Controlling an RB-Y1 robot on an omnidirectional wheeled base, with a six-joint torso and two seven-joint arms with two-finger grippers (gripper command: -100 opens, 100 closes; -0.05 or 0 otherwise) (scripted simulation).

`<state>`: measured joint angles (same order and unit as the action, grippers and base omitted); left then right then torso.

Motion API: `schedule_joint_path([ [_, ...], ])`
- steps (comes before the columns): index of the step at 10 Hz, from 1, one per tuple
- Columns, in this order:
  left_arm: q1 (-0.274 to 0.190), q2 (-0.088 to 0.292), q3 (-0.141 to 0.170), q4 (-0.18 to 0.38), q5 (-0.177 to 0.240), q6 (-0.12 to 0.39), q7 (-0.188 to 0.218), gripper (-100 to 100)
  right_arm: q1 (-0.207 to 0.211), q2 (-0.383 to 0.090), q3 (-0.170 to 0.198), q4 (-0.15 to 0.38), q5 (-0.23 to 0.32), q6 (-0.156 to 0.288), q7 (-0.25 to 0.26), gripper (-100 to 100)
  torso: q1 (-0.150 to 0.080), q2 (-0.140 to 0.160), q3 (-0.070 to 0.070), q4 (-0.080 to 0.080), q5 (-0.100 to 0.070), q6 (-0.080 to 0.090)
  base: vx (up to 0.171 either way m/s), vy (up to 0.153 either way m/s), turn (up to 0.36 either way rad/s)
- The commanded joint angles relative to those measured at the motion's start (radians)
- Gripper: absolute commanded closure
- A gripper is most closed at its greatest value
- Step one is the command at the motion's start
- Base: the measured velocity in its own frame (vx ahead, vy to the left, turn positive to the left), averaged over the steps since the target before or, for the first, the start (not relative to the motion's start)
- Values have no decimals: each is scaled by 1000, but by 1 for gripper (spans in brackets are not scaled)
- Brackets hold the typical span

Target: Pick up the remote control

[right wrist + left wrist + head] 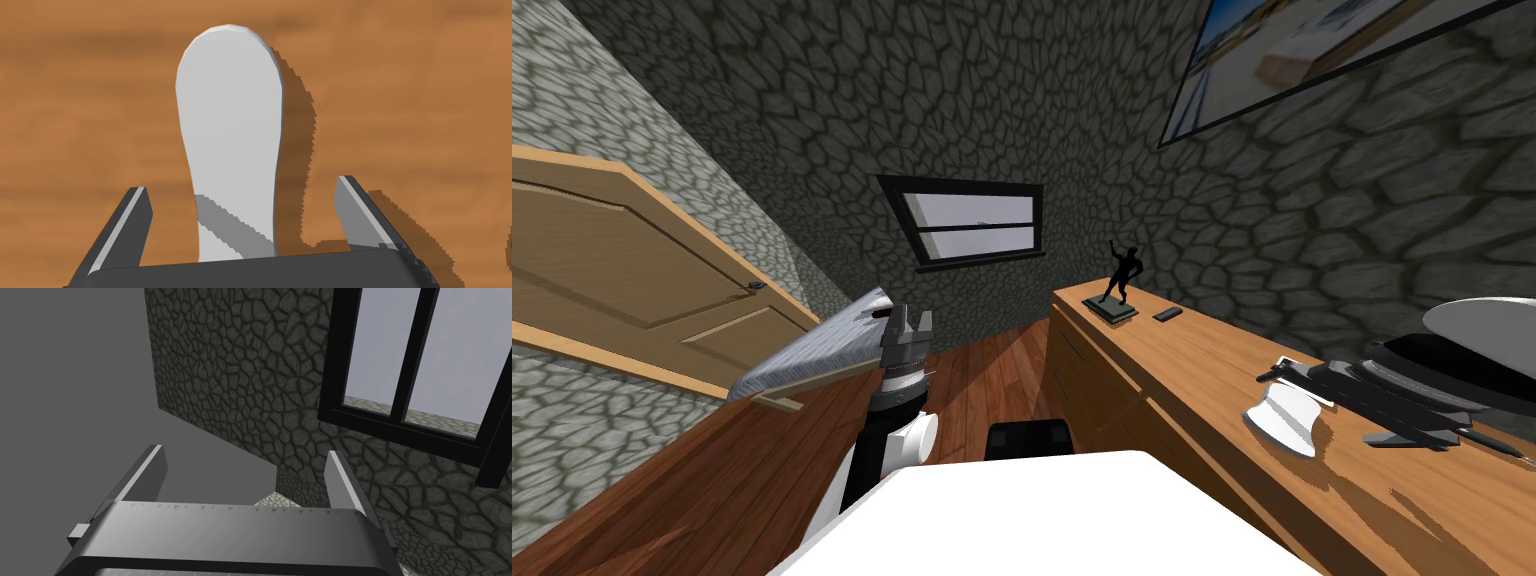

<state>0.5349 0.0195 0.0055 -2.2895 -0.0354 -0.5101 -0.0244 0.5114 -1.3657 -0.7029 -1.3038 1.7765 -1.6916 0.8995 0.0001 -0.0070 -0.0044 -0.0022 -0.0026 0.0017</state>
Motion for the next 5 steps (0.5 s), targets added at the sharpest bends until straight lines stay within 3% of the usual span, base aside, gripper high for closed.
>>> schedule_joint_path([
  [1,0,0,0,0,0,0,0,0,3,12,12,2,-3,-33,8,-100,0,0,0,0,0,0,35,12,16],
  [2,0,0,0,0,0,0,0,0,9,8,-4,0,-2,-22,8,-100,0,0,0,0,0,0,16,5,1],
  [3,0,0,0,0,0,0,0,0,11,9,-5,0,-3,-28,9,0,0,1,0,0,0,0,0,0,0],
  [4,0,0,0,0,0,0,0,0,14,24,13,0,2,3,12,-100,0,2,1,0,0,0,-12,5,39],
  [5,0,0,0,0,0,0,0,0,15,31,20,0,4,15,13,-100,0,3,1,1,0,0,-22,5,33],
])
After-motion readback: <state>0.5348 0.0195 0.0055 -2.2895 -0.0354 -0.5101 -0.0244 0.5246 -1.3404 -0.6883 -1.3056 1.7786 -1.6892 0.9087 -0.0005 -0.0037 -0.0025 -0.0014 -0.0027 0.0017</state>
